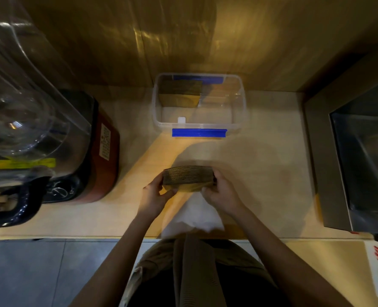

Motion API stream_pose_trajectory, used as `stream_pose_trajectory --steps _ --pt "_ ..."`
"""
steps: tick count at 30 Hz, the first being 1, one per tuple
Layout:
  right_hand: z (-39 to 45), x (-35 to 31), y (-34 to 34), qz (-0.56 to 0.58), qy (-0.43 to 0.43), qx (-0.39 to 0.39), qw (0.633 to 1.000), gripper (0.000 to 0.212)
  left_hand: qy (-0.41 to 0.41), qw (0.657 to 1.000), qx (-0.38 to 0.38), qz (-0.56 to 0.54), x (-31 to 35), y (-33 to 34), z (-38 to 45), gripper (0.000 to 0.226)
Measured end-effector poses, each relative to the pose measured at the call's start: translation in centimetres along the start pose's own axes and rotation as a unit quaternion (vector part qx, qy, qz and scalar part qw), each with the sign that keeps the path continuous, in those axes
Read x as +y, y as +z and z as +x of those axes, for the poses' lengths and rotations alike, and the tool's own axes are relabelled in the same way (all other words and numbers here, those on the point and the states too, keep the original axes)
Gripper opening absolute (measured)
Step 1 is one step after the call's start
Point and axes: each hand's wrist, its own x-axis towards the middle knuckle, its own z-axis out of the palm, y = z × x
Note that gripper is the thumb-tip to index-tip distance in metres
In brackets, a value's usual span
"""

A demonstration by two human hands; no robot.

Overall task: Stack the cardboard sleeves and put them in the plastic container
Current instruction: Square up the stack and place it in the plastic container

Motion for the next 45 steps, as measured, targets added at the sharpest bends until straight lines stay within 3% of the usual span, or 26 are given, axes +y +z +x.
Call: stream_pose_trajectory --steps 6,13,17,21,28,36,45 --pt "2.5 -4.2 -4.3 -0.053 0.008 -0.070 0.996 0.048 -0.011 0.998 -0.054 0.005 3.9 -3.9 2.9 0.048" --pt "5.8 -10.5 -7.6 -0.001 -0.023 -0.043 0.999 0.039 0.066 0.996 -0.027 0.061 10.4 -8.1 7.3 0.044" --pt "8.2 -12.2 -8.5 0.030 -0.036 -0.029 0.998 0.036 0.081 0.995 -0.037 0.034 12.8 -9.5 10.0 0.038" --pt "10.6 -13.0 -8.9 0.044 -0.040 -0.021 0.998 0.037 0.074 0.997 -0.034 0.016 13.9 -9.9 12.4 0.061" --pt "13.7 -12.2 -7.8 0.010 -0.027 -0.006 1.000 0.047 0.081 0.989 -0.007 0.124 13.4 -9.2 16.0 0.065" --pt "16.0 -11.1 -6.3 -0.063 -0.010 -0.007 0.998 0.050 0.107 0.937 0.049 0.328 11.6 -8.6 18.1 0.061" --pt "17.7 -10.9 -4.9 -0.095 0.046 -0.019 0.994 0.048 0.070 0.918 0.038 0.389 10.3 -7.2 19.5 0.064"
